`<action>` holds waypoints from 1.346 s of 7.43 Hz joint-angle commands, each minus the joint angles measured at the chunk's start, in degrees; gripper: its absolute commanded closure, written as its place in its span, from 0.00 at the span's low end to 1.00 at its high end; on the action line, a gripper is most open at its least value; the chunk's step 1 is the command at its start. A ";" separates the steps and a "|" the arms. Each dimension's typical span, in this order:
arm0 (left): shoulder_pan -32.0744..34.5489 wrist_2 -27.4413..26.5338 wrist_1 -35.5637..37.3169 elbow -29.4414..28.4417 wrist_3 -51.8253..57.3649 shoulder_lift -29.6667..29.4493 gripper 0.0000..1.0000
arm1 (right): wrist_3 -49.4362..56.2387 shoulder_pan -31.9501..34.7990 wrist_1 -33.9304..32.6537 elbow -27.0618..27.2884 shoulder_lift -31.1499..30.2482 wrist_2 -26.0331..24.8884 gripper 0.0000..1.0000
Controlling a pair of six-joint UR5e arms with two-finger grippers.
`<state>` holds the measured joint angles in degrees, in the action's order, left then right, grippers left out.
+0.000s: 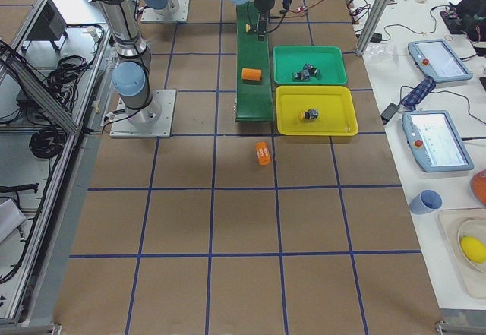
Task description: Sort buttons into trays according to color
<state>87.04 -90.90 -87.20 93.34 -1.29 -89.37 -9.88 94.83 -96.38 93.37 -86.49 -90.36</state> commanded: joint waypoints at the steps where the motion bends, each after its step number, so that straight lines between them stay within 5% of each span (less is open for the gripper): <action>1: 0.06 0.19 0.10 0.44 0.32 -0.01 0.00 | 0.04 0.00 -0.56 0.58 0.01 0.01 0.00; 7: -0.03 0.19 -2.25 -0.79 0.32 -0.01 0.00 | 0.04 0.53 0.31 0.67 -0.70 0.01 0.00; 10: 0.50 0.46 -3.93 -0.88 -0.20 1.39 0.00 | 1.00 0.79 6.52 0.85 -3.67 0.27 0.00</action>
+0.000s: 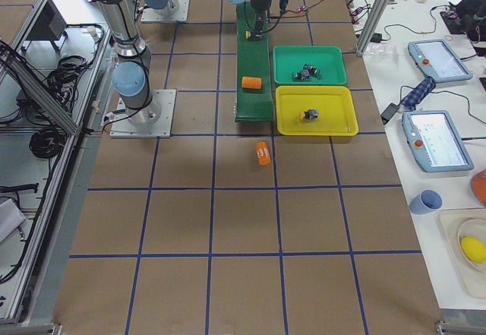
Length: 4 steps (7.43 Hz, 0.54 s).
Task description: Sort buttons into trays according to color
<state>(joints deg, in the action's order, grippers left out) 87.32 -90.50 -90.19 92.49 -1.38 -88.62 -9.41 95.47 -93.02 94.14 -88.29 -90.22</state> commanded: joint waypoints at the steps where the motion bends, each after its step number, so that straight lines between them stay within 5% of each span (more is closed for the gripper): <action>1: 0.22 0.06 -1.13 -0.12 -0.11 0.73 0.00 | 0.53 0.16 3.46 0.60 -1.54 0.04 0.00; 4: 0.22 -0.03 -1.13 -0.03 -0.20 0.46 0.00 | 0.18 0.16 2.49 1.75 -0.92 -0.48 0.00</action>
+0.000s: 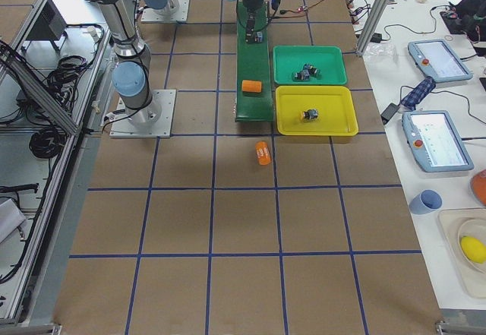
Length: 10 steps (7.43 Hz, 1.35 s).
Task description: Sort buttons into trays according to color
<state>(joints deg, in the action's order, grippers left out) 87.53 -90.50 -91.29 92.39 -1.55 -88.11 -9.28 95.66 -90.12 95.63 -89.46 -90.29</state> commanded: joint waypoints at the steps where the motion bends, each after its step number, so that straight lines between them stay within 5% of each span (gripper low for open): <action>1: 0.01 0.05 -0.03 -0.02 -0.03 -0.04 0.00 | 0.22 0.06 -0.49 0.26 0.43 -0.50 0.00; 8: 0.01 0.06 -0.03 -0.02 -0.12 0.31 0.00 | -0.39 1.19 -8.75 0.70 7.36 0.21 0.00; 10: 0.18 0.06 -0.03 -0.02 -0.12 0.31 0.00 | -2.31 4.53 -17.34 4.45 8.25 0.29 0.00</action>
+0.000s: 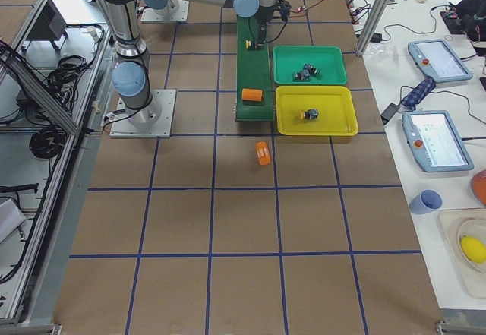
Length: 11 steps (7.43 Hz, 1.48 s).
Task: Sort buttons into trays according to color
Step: 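Lower the right gripper onto the yellow-capped button on the belt and grasp it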
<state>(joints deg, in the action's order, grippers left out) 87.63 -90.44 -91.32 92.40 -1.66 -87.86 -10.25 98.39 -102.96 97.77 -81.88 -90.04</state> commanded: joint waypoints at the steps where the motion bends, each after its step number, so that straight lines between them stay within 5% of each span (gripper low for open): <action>1: 0.09 0.00 0.00 -0.02 -0.01 -0.03 0.00 | -1.61 2.07 -5.14 3.03 0.93 0.30 0.00; 3: 0.09 -0.09 0.00 -0.02 -0.01 -0.03 0.00 | -1.62 2.16 -6.97 3.13 3.82 6.51 0.00; 10: 0.09 -0.18 0.00 0.42 -0.01 0.58 0.00 | -2.50 5.94 -9.80 4.26 10.42 6.01 0.00; 11: 0.09 -0.18 0.00 0.42 -0.01 0.67 0.00 | -2.41 5.85 -9.80 4.35 10.95 5.58 0.09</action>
<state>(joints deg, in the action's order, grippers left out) 87.72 -90.64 -91.32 92.81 -1.67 -87.27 -12.75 104.27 -112.67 101.80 -71.69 -84.09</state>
